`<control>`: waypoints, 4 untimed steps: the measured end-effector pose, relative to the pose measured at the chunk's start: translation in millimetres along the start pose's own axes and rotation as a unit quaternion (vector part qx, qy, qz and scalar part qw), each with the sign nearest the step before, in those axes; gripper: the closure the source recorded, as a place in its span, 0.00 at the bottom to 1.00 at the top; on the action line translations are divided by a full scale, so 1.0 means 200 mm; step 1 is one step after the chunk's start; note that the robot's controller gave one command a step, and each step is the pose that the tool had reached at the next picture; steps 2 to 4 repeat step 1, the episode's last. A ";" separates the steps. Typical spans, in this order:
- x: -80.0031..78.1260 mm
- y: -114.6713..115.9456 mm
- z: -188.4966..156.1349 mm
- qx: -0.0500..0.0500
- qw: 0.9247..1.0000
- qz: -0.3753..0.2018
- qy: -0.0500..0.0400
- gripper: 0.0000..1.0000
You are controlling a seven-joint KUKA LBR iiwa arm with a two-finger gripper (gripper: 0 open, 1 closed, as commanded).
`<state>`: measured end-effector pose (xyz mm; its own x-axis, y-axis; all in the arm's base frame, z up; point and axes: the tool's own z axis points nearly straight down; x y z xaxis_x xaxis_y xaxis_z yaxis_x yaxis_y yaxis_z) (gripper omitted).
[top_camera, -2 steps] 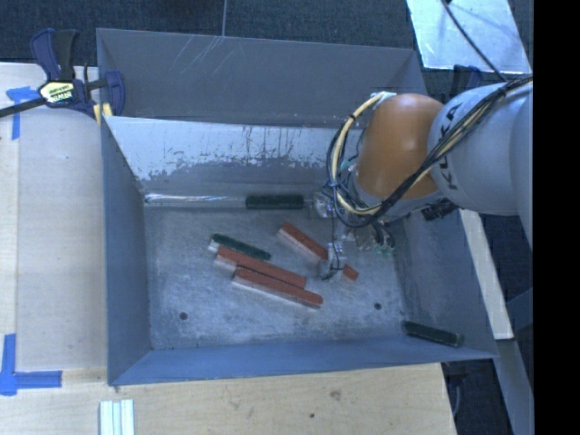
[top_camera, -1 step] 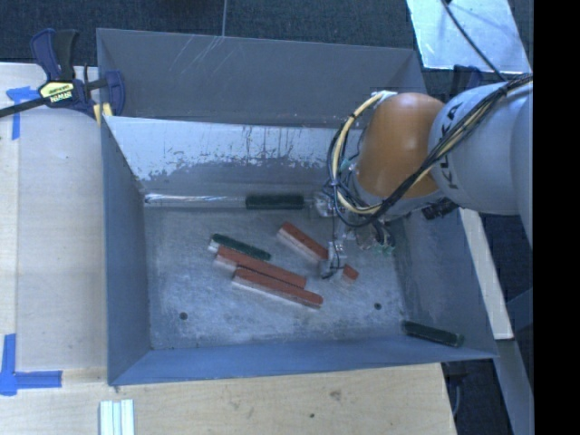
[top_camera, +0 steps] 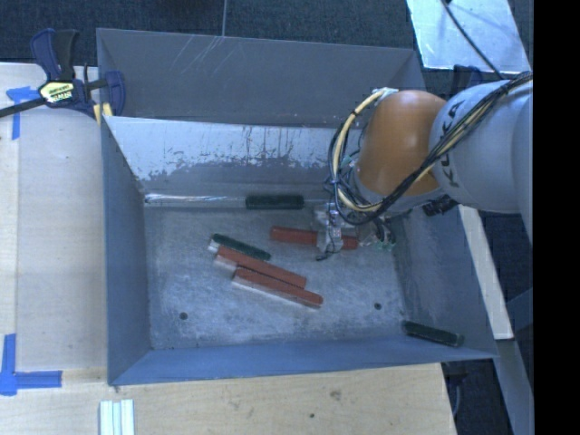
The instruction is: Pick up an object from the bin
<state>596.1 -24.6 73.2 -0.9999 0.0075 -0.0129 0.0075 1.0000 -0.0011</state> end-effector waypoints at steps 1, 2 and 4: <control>-0.02 0.00 -0.54 0.000 1.000 0.000 0.000 1.00; -0.02 0.00 -0.54 0.000 1.000 0.000 0.000 1.00; -0.02 0.00 -0.54 0.000 1.000 0.000 0.000 1.00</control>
Offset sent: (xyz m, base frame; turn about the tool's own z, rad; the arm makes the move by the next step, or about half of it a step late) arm 0.0000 0.0000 0.1032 0.0000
